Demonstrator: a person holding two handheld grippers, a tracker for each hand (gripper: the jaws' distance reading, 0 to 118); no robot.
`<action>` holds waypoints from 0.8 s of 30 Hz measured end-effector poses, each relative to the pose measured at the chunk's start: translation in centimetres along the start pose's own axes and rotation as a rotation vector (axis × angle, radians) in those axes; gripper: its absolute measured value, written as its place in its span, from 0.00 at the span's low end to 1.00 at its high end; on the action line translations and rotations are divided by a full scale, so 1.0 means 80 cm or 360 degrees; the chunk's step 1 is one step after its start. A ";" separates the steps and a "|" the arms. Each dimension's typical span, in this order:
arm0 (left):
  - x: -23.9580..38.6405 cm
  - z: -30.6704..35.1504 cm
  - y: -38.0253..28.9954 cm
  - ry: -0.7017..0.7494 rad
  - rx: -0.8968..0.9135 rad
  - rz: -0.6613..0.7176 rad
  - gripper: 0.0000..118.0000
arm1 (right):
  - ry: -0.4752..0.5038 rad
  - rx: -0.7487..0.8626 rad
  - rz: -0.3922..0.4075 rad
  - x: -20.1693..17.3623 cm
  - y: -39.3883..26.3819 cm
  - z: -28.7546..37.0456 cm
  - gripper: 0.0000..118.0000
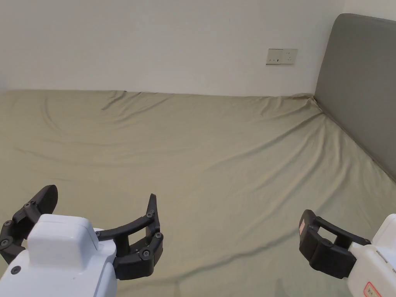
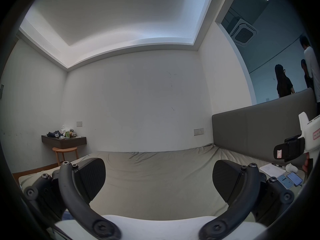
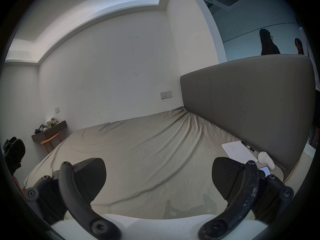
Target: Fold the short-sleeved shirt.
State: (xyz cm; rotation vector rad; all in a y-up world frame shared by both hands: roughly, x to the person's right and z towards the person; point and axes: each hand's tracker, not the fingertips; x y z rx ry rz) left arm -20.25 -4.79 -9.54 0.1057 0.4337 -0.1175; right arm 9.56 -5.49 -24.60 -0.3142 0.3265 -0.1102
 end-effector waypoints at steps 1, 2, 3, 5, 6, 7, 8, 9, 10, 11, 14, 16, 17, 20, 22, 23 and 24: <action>0.000 0.000 0.000 0.0002 0.0000 -0.0001 1.00 | -0.0001 0.0000 0.0000 0.000 0.000 -0.001 1.00; 0.000 -0.001 0.000 0.0002 -0.0002 0.0000 1.00 | -0.0002 -0.0001 0.0000 0.001 0.000 -0.001 1.00; 0.000 -0.001 -0.001 0.0002 -0.0005 0.0000 1.00 | -0.0004 -0.0004 0.0001 0.001 0.000 -0.001 1.00; 0.000 -0.001 -0.001 0.0002 -0.0006 -0.0001 1.00 | -0.0011 -0.0008 0.0001 0.001 -0.001 -0.002 1.00; 0.000 -0.001 -0.001 0.0001 -0.0008 -0.0002 1.00 | -0.0014 -0.0010 0.0000 0.001 -0.002 -0.002 1.00; 0.000 -0.002 -0.001 0.0000 -0.0009 -0.0003 1.00 | -0.0015 -0.0011 0.0002 0.002 -0.002 -0.003 1.00; 0.000 -0.002 -0.002 0.0000 -0.0011 -0.0003 1.00 | -0.0013 -0.0016 0.0004 0.002 -0.002 -0.003 1.00; 0.001 -0.002 -0.002 -0.0001 -0.0012 -0.0002 1.00 | -0.0012 -0.0018 0.0004 0.002 -0.003 -0.004 1.00; 0.001 -0.002 -0.003 -0.0002 -0.0014 -0.0002 1.00 | -0.0013 -0.0020 0.0004 0.002 -0.003 -0.004 1.00; 0.001 -0.003 -0.003 -0.0002 -0.0018 -0.0003 1.00 | -0.0013 -0.0021 0.0004 0.002 -0.004 -0.005 1.00; 0.001 -0.004 -0.005 -0.0002 -0.0026 -0.0005 1.00 | -0.0013 -0.0030 0.0006 0.002 -0.004 -0.007 1.00; 0.002 -0.005 -0.006 -0.0003 -0.0031 -0.0007 1.00 | -0.0015 -0.0037 0.0006 0.002 -0.005 -0.009 1.00; 0.002 -0.006 -0.006 -0.0003 -0.0034 -0.0008 1.00 | -0.0015 -0.0041 0.0006 0.002 -0.006 -0.010 1.00; 0.003 -0.008 -0.009 -0.0004 -0.0047 -0.0013 1.00 | -0.0017 -0.0054 0.0007 0.002 -0.008 -0.014 1.00; 0.003 -0.009 -0.011 -0.0005 -0.0052 -0.0013 1.00 | -0.0021 -0.0061 0.0008 0.003 -0.010 -0.016 1.00; 0.003 -0.010 -0.011 -0.0007 -0.0056 -0.0013 1.00 | -0.0023 -0.0067 0.0006 0.003 -0.010 -0.017 1.00; 0.004 -0.010 -0.012 -0.0007 -0.0060 -0.0013 1.00 | -0.0023 -0.0071 0.0005 0.003 -0.011 -0.018 1.00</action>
